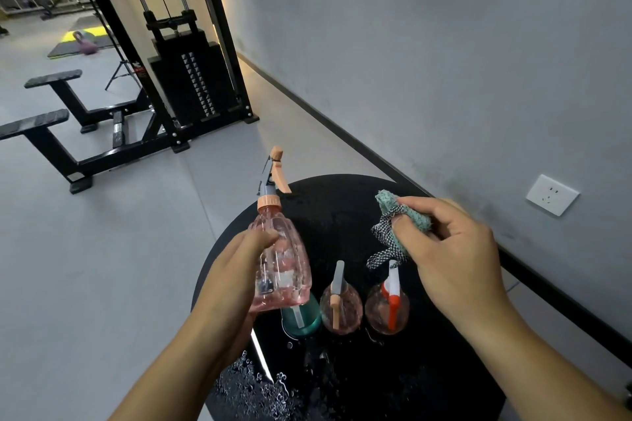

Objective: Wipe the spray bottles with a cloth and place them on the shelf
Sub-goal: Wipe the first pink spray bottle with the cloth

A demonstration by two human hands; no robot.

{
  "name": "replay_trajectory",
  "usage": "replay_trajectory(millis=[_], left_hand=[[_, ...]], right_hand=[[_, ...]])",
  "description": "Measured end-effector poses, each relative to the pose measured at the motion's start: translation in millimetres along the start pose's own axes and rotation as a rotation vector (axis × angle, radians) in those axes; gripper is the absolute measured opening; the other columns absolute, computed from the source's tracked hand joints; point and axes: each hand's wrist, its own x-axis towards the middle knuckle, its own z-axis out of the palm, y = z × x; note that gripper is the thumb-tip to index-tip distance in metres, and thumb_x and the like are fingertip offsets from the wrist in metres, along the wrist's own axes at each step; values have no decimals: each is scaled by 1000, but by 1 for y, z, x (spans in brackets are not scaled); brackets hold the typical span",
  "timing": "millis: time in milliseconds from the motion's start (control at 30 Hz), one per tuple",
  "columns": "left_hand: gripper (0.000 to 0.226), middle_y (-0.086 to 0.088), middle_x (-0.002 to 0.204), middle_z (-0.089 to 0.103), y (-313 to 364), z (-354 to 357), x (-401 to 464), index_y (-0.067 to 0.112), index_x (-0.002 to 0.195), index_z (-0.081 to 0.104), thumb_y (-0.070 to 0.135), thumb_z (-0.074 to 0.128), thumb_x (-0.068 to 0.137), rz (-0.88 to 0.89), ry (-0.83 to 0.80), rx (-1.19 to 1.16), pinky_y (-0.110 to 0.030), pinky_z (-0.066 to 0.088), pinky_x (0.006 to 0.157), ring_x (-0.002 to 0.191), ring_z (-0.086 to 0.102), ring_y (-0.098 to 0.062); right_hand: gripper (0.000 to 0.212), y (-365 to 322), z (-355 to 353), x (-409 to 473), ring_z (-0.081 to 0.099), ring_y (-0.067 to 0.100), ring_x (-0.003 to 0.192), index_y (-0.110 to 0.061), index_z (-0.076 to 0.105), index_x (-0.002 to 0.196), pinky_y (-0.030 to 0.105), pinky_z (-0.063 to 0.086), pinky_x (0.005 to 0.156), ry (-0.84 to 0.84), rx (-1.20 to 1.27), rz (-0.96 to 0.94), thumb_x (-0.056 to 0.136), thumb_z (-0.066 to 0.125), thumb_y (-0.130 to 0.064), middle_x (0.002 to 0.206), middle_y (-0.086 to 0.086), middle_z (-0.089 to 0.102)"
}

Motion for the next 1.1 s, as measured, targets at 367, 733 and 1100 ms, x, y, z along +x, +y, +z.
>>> replay_trajectory(millis=[367,733,1100], left_hand=[[44,-22,105,75,3,-4,0,8,110,74,33,83,75,-31,-109,-81,-48,64,76,89,74,-34],[79,-22,109,74,8,-3,-5,5,127,65,45,89,63,-97,-164,-71,-50,64,77,89,75,-35],[27,-14,86,77,17,9,-3,5,103,71,28,63,91,-130,-123,-20,-40,61,68,68,74,-26]], right_hand=[[21,0,-2,0,72,3,89,-32,79,99,11,54,69,-16,1,14,88,77,-14,102,-13,73],[21,-2,-2,0,71,2,86,-31,79,97,9,52,67,-17,8,11,88,77,-12,100,-13,73],[22,0,-2,0,72,3,86,-33,79,95,9,53,67,-17,7,7,87,77,-13,99,-14,73]])
